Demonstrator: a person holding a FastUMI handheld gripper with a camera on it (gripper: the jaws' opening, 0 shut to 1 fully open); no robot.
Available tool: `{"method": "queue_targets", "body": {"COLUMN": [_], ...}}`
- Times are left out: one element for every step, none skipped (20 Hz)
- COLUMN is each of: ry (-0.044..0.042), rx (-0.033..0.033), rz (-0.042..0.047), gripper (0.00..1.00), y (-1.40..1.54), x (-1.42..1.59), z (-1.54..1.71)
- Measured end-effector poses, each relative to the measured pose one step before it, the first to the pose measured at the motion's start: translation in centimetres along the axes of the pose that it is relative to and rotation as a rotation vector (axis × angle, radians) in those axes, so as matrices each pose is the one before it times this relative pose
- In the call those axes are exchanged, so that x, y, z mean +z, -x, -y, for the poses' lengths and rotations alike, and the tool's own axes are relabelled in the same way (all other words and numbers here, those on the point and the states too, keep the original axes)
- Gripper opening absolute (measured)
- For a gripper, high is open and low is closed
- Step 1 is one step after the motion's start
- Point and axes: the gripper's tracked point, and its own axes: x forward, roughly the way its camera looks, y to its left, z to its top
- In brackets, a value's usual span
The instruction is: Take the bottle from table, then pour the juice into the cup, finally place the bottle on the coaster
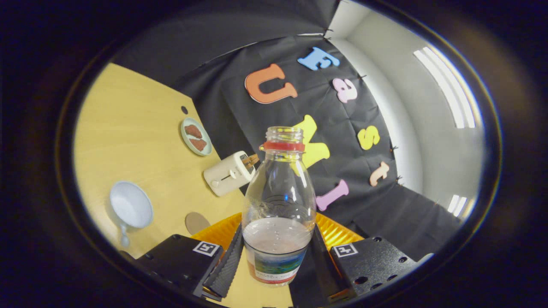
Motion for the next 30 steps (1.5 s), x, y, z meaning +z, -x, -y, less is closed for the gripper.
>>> {"method": "queue_targets", "body": {"ry": [-0.05345,-0.04827,-0.04036,-0.04055,-0.04251,-0.06022,-0.04195,-0.0408,-0.05014,-0.03678,-0.03907,-0.03091,-0.02933,-0.03427,-0.02273,-0.02179,-0.01794,-0.01247,-0.01924,-0.02099,-0.01988,-0.02309,-0.01584,-0.00221,-0.00497,-0.02021,-0.01057,-0.01131,-0.01491,-0.01593], "rx": [0.00827,0.00232,-0.00446,-0.00667,-0.00909,0.01579,0.00732,-0.00259,0.01276,0.00254,-0.01175,-0.01228,-0.00457,-0.00589,0.00205,-0.00154,-0.00167,0.00555,0.00705,0.00252,-0.00359,0.00612,0.00841,-0.0044,-0.00356,0.00917,0.00227,0.00664,0.01003,0.01191], "rz": [-0.01086,-0.00058,0.00285,-0.00036,-0.00219,-0.00033,-0.00114,-0.0076,0.00945,-0.00212,0.00663,0.01022,-0.00071,0.00756,0.00049,0.00148,-0.00141,-0.00537,-0.00373,-0.0064,-0.00409,-0.00157,-0.00236,-0.01168,-0.00878,-0.00823,-0.01219,0.00098,-0.00195,-0.00666], "gripper": [0.81,0.81,0.81,0.81,0.81,0.81,0.81,0.81,0.81,0.81,0.81,0.81,0.81,0.81,0.81,0.81,0.81,0.81,0.81,0.81,0.81,0.81,0.81,0.81,0.81,0.82,0.82,0.82,0.83,0.83], "y": [-0.321,-0.184,-0.331,-0.406,-0.222,-0.372,-0.154,-0.39,-0.34,-0.467,-0.378,-0.552,-0.75,-0.816,-0.772,-0.854,-1.001,-1.034,-0.723,-0.859,-0.786,-0.961,-0.899,-0.938,-0.575,-0.786,-0.853,-0.57,-0.624,-0.635], "x": [0.021,0.345,0.356,0.331,0.099,0.226,-0.113,-0.097,0.18,-0.023,-0.039,-0.049,-0.217,-0.006,-0.262,-0.242,-0.433,-0.514,-0.812,-0.647,-0.927,-0.819,-0.883,-0.891,-0.952,-0.728,-0.974,-0.58,-0.652,-0.801], "z": [0.33,0.364,0.387,0.291,0.386,-0.381,-0.167,0.111,-0.09,-0.119,0.336,0.287,0.136,0.088,0.055,0.062,0.167,-0.197,-0.176,-0.212,0.171,-0.075,-0.209,0.102,0.215,-0.12,-0.025,-0.011,-0.253,-0.167]}}
